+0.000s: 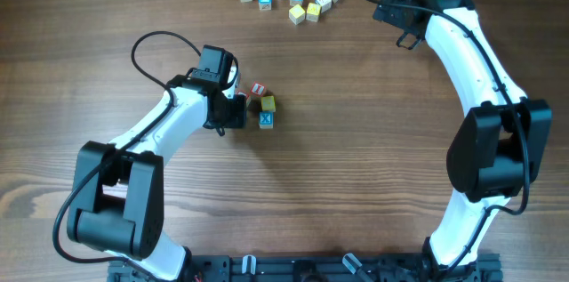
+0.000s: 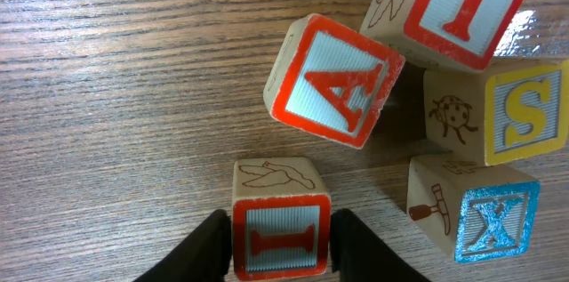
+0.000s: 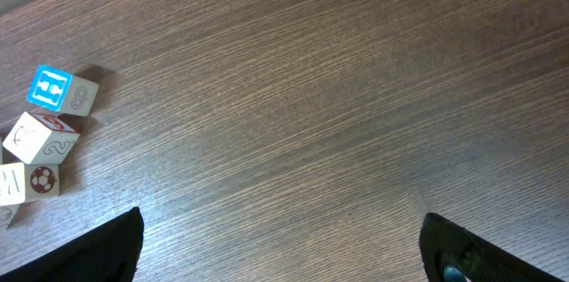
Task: Form a circle
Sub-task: 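Nudge the red 'I' block toward the 'A' block with the left gripper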
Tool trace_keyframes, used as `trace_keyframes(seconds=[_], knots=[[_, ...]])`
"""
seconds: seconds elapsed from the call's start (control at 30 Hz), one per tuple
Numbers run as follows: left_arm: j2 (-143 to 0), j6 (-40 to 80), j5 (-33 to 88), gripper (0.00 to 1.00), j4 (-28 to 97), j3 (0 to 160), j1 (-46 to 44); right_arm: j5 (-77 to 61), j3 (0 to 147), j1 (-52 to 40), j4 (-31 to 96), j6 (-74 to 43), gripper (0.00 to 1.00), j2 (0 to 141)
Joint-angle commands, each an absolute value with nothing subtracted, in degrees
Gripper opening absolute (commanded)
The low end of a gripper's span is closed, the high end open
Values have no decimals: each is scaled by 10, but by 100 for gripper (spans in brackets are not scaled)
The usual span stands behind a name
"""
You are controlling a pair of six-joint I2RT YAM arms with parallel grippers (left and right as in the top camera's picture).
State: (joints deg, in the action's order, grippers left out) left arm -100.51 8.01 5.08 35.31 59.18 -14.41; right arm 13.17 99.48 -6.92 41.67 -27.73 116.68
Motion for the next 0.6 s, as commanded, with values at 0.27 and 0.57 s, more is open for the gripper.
trace_keyframes(seconds=[0.27,0.57], knots=[[-1007,79,60,36,364,587,-144,139,996,-71,416,-270,100,1164],[-1007,79,70,35,351,587,-144,139,996,-71,416,-270,100,1164]])
